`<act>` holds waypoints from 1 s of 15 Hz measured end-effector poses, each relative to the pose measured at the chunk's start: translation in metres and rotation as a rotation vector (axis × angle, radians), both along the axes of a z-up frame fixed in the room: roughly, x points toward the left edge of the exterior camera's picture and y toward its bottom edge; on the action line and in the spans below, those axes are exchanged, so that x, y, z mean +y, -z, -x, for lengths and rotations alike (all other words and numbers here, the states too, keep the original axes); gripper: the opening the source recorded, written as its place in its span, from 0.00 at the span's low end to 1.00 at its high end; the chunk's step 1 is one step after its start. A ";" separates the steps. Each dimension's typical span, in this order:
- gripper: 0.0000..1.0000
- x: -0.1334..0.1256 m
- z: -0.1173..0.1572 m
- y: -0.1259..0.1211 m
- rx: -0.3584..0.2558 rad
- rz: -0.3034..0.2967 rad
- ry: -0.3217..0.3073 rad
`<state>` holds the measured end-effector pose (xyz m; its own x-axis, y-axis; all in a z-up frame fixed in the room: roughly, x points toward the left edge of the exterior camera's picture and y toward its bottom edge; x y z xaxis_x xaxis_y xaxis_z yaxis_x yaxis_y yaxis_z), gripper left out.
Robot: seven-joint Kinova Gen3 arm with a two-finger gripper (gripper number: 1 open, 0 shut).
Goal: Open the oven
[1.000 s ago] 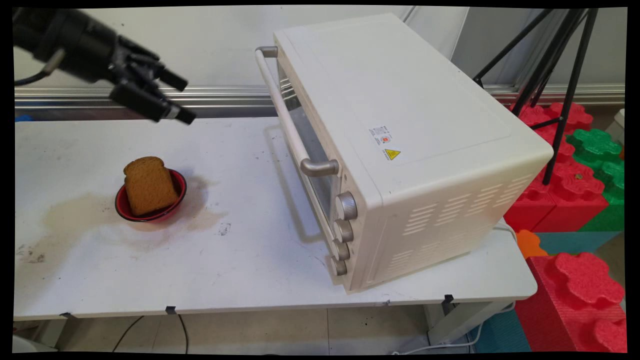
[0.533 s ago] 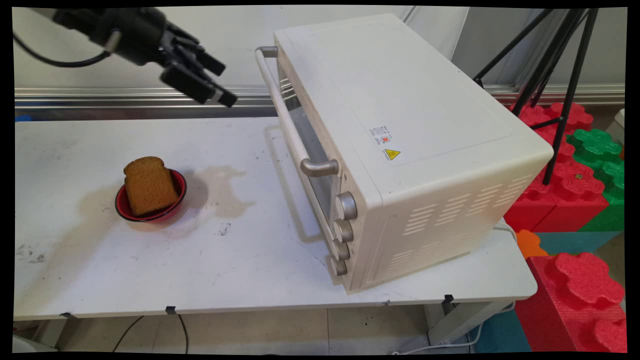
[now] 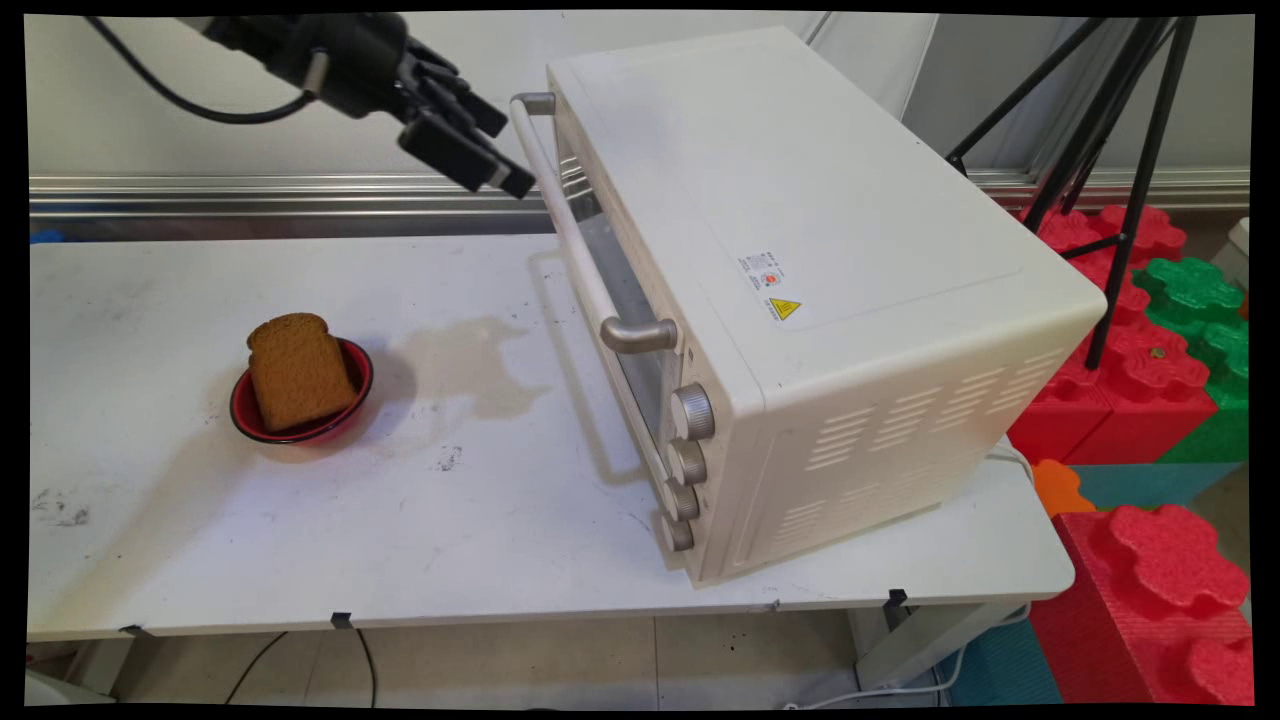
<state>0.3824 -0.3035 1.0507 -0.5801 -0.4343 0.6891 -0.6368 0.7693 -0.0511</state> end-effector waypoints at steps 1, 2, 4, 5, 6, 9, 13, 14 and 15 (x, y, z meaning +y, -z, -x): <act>1.00 -0.004 0.003 0.001 0.002 0.005 0.002; 1.00 -0.008 0.007 0.003 0.005 0.009 0.005; 0.00 -0.013 0.011 0.005 0.008 0.015 0.009; 0.00 -0.016 0.013 0.006 0.009 0.018 0.011; 0.00 -0.018 0.016 0.007 0.011 0.020 0.012; 0.00 -0.025 0.023 0.013 0.015 0.019 0.011; 0.00 -0.031 0.031 0.020 0.015 0.014 0.011; 0.00 -0.032 0.032 0.022 0.015 0.013 0.011; 0.00 -0.034 0.034 0.025 0.014 0.011 0.011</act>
